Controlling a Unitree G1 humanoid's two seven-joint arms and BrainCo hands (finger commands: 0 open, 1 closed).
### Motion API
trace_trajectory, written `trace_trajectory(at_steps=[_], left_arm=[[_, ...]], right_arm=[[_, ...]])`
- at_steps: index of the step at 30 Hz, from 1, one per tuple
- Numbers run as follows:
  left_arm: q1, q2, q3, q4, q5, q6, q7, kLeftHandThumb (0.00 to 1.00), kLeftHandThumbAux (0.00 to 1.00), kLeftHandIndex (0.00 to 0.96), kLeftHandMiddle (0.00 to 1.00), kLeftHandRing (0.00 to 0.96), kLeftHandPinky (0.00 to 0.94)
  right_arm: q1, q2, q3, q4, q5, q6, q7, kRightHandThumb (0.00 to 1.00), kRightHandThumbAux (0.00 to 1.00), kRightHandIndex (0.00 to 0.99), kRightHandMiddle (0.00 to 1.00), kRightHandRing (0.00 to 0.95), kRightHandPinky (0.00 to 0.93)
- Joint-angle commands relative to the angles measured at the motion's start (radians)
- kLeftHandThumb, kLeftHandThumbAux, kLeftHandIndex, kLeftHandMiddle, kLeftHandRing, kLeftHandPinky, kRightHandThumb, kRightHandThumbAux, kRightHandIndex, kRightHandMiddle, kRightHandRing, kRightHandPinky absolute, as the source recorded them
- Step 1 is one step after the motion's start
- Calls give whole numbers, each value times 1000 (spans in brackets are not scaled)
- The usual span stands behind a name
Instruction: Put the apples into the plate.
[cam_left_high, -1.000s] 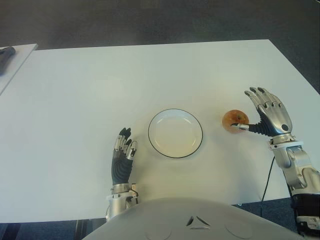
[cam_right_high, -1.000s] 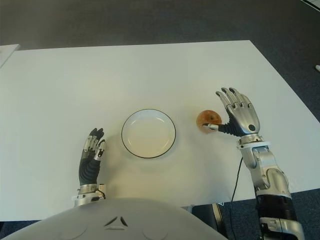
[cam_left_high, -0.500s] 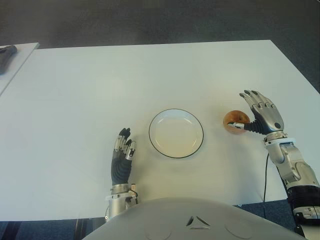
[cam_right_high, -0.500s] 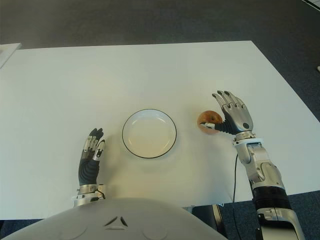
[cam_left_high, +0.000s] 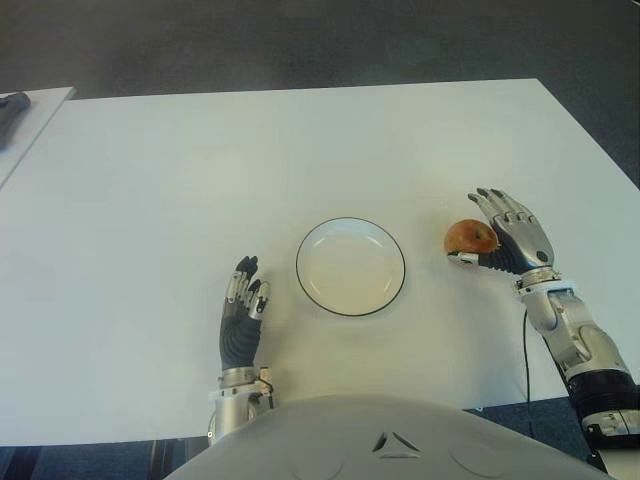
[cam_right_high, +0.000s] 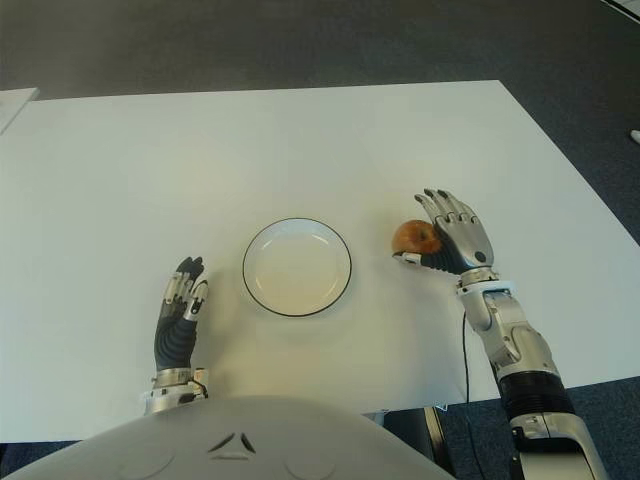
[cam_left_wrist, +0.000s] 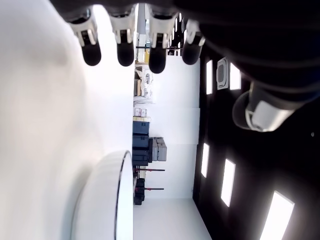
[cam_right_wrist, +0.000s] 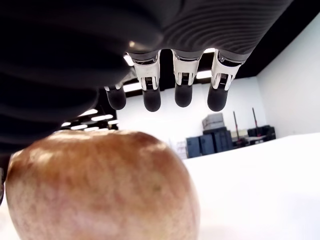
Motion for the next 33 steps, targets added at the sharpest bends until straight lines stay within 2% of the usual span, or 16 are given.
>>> trace_trajectory(at_steps=[1, 33], left_arm=[[1, -3, 2, 10, 3, -9, -8, 93, 422, 105, 114, 89, 98], [-5, 7, 12, 26, -15, -46, -25, 87, 468, 103, 115, 91, 102]], right_arm=[[-9, 1, 28, 20, 26, -17, -9, 415, 448, 20, 5, 0, 18], [10, 42, 136, 88, 49, -1, -73, 442, 452, 37, 40, 33, 58]])
